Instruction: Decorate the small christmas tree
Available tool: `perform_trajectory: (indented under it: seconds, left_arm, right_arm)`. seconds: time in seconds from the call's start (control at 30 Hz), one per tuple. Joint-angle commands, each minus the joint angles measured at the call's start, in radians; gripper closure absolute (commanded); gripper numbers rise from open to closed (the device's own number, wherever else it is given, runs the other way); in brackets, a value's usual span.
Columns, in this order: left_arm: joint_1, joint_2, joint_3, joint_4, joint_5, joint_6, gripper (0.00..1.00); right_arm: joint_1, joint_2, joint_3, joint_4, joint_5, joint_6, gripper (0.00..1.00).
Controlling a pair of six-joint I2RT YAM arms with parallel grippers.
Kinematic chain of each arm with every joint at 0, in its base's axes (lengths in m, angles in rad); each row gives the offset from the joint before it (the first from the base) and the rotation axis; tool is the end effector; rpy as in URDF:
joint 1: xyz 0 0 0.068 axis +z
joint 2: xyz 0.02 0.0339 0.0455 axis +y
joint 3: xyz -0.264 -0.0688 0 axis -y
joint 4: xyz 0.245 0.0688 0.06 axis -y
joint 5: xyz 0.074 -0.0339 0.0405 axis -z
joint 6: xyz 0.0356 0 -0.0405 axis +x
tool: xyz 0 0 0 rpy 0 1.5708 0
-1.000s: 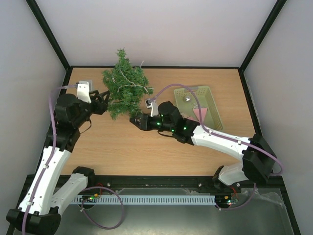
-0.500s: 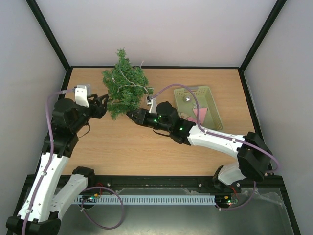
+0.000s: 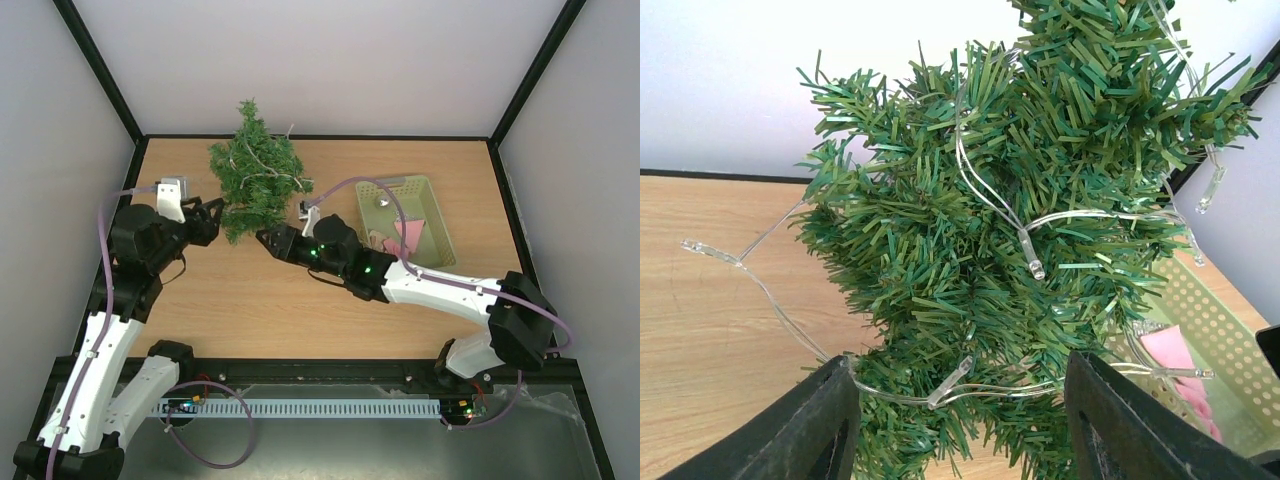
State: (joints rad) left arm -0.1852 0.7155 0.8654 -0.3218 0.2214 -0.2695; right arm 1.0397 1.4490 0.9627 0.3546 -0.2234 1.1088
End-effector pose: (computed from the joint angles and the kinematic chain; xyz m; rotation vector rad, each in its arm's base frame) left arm 0.1570 -0.0374 0.3640 0.0903 1.7653 -0.5243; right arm 0.1656 0.2975 0.2998 -0.1304 2.0531 1.6868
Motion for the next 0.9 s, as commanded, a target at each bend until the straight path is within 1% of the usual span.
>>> perform_trajectory:
  seconds: [0.0,0.1,0.13,0.2,0.27,0.37,0.43,0.47,0.53,0.63,0.73,0.8,0.87]
  left_arm:
    - [-0.002,-0.013,-0.004,0.001,0.02,0.003,0.42]
    - [-0.002,-0.016,-0.005,-0.002,0.032,0.008,0.42]
    - [-0.002,-0.018,-0.007,-0.003,0.039,0.01,0.42]
    - [-0.002,-0.021,-0.013,-0.006,0.052,0.013,0.42]
    - [-0.002,-0.025,-0.013,-0.014,0.062,0.014,0.42]
    - [-0.002,-0.038,-0.01,-0.032,0.079,0.024,0.42]
    - [-0.002,-0.048,-0.009,-0.041,0.085,0.027,0.42]
    - [-0.002,-0.05,-0.009,-0.043,0.085,0.029,0.42]
    - [-0.002,-0.052,-0.011,-0.047,0.086,0.03,0.42]
    - [-0.002,-0.051,-0.016,-0.041,0.096,0.027,0.42]
    - [-0.001,-0.051,-0.029,-0.035,0.104,0.023,0.42]
    - [-0.002,-0.052,-0.033,-0.037,0.104,0.02,0.42]
    - [-0.002,-0.056,-0.032,-0.044,0.111,0.015,0.43]
  right_arm:
    - [0.007,-0.029,0.055,-0.204,0.082,-0.208,0.6]
    - [0.008,-0.009,0.116,-0.349,0.098,-0.368,0.5]
    - [0.007,-0.001,0.144,-0.396,0.107,-0.406,0.48]
    - [0.007,0.012,0.198,-0.48,0.14,-0.46,0.46]
    - [0.007,0.012,0.23,-0.521,0.143,-0.506,0.45]
    - [0.007,0.01,0.258,-0.579,0.162,-0.572,0.44]
    - [0.007,0.013,0.277,-0.643,0.174,-0.62,0.42]
    - [0.008,0.013,0.284,-0.664,0.178,-0.648,0.4]
    - [0.008,0.015,0.299,-0.69,0.17,-0.684,0.38]
    - [0.007,0.02,0.308,-0.65,0.124,-0.648,0.43]
    - [0.008,0.024,0.256,-0.468,-0.054,-0.541,0.45]
    - [0.008,0.029,0.191,-0.327,-0.114,-0.411,0.47]
    - [0.007,0.043,0.139,-0.224,-0.126,-0.306,0.49]
